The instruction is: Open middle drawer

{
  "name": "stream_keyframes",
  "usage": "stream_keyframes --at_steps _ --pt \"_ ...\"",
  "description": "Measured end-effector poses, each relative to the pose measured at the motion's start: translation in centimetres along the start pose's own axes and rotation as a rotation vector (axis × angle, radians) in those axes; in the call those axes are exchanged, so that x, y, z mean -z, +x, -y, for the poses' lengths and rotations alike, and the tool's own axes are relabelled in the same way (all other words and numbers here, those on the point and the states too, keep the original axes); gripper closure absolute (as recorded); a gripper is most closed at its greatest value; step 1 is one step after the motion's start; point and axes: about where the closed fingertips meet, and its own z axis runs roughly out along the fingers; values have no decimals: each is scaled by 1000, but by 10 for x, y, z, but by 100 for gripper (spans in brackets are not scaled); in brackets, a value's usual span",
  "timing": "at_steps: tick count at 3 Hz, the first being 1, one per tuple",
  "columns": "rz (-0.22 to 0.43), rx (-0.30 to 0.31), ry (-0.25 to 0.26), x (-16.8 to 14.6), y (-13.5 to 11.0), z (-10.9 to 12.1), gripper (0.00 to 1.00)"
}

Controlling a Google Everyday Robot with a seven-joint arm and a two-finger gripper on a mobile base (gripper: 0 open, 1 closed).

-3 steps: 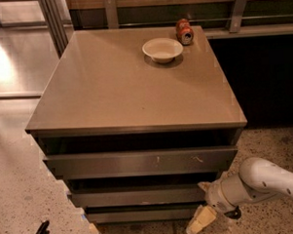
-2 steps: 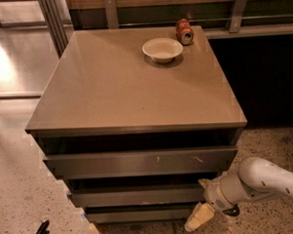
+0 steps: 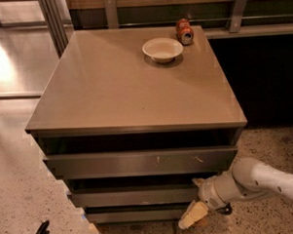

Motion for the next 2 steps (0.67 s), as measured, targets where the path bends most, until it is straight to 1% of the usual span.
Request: stream_keyframes --at_steps 1,2 --pt "29 3 -25 -12 -2 3 0" --pt "39 0 -33 -28 -11 14 0"
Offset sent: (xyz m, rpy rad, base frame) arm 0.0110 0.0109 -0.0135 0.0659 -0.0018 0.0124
